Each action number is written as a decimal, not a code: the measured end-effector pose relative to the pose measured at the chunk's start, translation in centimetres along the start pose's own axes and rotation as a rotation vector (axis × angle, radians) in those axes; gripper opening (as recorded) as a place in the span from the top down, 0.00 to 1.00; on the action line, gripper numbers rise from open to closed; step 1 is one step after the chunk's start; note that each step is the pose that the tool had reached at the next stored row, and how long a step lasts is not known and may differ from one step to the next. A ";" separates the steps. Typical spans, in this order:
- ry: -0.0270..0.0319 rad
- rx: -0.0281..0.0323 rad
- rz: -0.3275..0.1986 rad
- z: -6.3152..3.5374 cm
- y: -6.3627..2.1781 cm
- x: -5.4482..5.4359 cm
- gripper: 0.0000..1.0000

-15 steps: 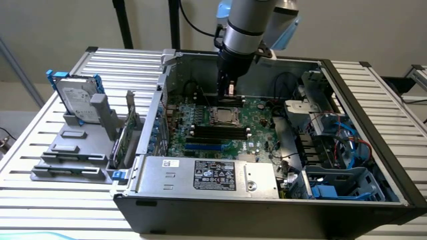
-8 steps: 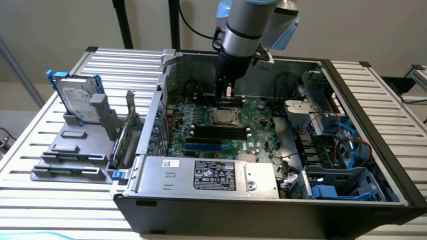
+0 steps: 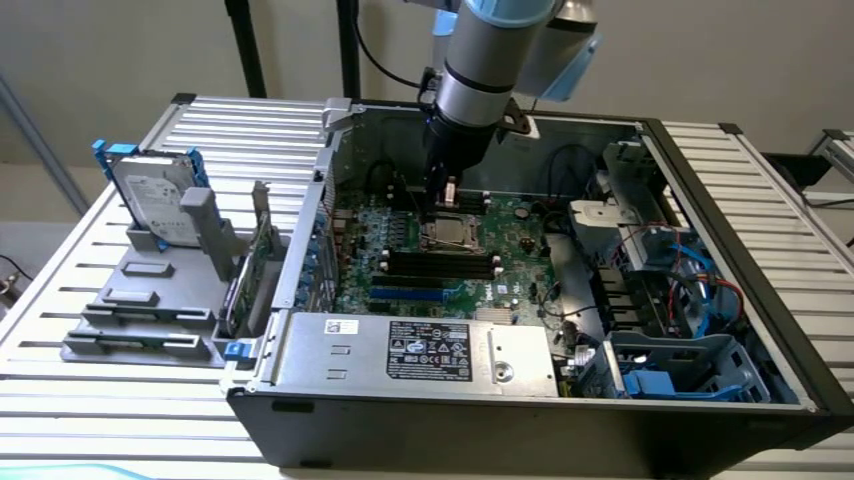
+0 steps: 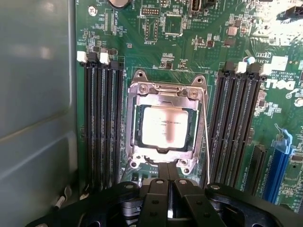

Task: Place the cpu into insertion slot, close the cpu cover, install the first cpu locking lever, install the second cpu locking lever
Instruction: 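Close the cpu cover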

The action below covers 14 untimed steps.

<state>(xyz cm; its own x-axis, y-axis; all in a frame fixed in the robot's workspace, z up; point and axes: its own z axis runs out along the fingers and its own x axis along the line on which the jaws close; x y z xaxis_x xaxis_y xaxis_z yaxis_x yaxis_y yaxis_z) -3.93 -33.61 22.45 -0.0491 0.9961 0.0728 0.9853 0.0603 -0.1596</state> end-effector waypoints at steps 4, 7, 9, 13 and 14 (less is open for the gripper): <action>0.0015 -0.0007 0.009 0.76 -0.10 0.0 0.89; 0.0026 -0.0009 0.012 1.29 -0.02 -0.1 0.89; 0.0032 -0.0012 0.015 1.65 0.04 -0.1 0.89; 0.0042 -0.0012 0.022 1.97 0.08 -0.1 0.89; 0.0045 -0.0013 0.024 2.01 0.08 -0.1 0.89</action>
<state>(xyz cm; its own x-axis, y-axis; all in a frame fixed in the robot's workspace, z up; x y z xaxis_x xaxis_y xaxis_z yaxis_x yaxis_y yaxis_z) -4.17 -33.61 20.45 -0.0247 0.9970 0.0734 0.9864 0.0362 -0.1601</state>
